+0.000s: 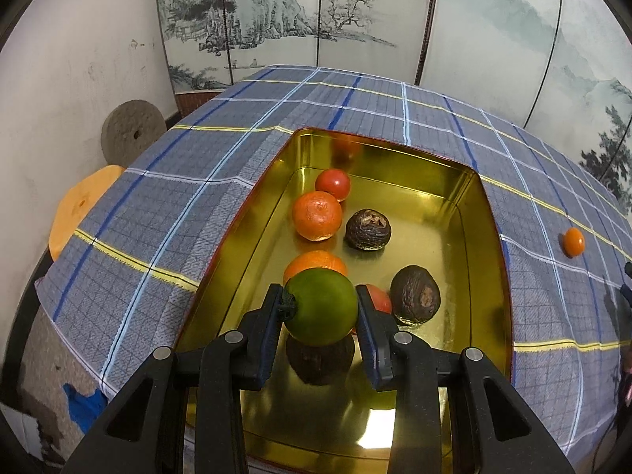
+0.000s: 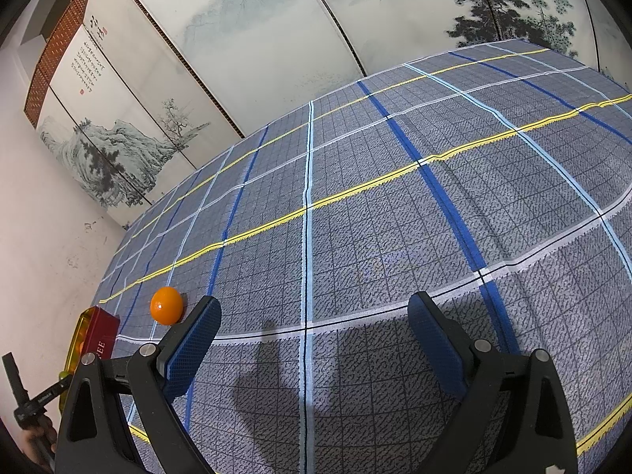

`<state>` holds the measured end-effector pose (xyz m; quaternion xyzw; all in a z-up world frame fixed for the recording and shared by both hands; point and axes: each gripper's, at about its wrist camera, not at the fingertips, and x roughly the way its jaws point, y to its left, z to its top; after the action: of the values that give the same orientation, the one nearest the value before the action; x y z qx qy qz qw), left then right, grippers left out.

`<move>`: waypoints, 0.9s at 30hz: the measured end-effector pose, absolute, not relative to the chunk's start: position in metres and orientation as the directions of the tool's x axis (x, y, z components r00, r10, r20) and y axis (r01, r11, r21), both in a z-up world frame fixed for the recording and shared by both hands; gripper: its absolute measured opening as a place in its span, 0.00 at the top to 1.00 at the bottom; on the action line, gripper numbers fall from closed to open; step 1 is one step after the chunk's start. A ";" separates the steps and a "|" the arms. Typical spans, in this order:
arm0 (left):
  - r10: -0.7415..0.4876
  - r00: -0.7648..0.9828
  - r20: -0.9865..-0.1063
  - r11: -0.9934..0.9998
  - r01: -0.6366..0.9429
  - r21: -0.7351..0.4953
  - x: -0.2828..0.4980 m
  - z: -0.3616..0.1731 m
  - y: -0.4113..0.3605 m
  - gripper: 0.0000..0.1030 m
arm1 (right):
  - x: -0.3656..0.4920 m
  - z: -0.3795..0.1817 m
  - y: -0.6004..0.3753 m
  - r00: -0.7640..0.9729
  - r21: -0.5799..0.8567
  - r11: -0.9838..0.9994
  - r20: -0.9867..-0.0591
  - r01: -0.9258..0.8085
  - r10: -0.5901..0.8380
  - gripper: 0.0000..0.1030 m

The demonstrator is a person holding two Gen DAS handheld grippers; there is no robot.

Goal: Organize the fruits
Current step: 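Carry the green tomato into the tin with the left gripper and release, then grasp the orange tomato on the cloth with the right gripper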

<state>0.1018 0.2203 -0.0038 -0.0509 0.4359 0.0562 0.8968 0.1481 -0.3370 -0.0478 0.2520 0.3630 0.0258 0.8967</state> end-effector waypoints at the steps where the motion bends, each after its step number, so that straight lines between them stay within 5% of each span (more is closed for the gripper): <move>1: 0.058 0.613 -0.788 0.989 -0.145 -0.040 0.102 -0.004 0.220 0.65 | 0.148 -0.048 -0.337 0.735 0.470 0.872 -0.638 0.137 0.229 0.09; 10: 0.051 0.621 -0.782 0.988 -0.145 -0.051 0.104 -0.003 0.220 0.61 | 0.148 -0.048 -0.337 0.735 0.469 0.872 -0.639 0.137 0.228 0.09; 17: -0.015 0.752 -0.659 0.980 -0.118 -0.157 0.080 0.026 0.230 0.22 | 0.149 -0.048 -0.334 0.730 0.457 0.879 -0.646 0.136 0.223 0.08; 22: 0.003 0.831 -0.557 0.960 -0.157 -0.230 0.033 0.050 0.254 0.15 | 0.150 -0.048 -0.331 0.723 0.436 0.889 -0.658 0.138 0.211 0.07; 27: 0.067 0.828 -0.557 0.944 -0.234 -0.235 -0.021 0.040 0.275 0.14 | 0.155 -0.046 -0.320 0.699 0.356 0.922 -0.698 0.150 0.156 0.07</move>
<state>-0.0206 0.2751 0.0395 -0.1479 0.2825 0.0794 0.9445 0.1550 -0.3201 -0.0464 0.1972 0.3880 0.0016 0.9003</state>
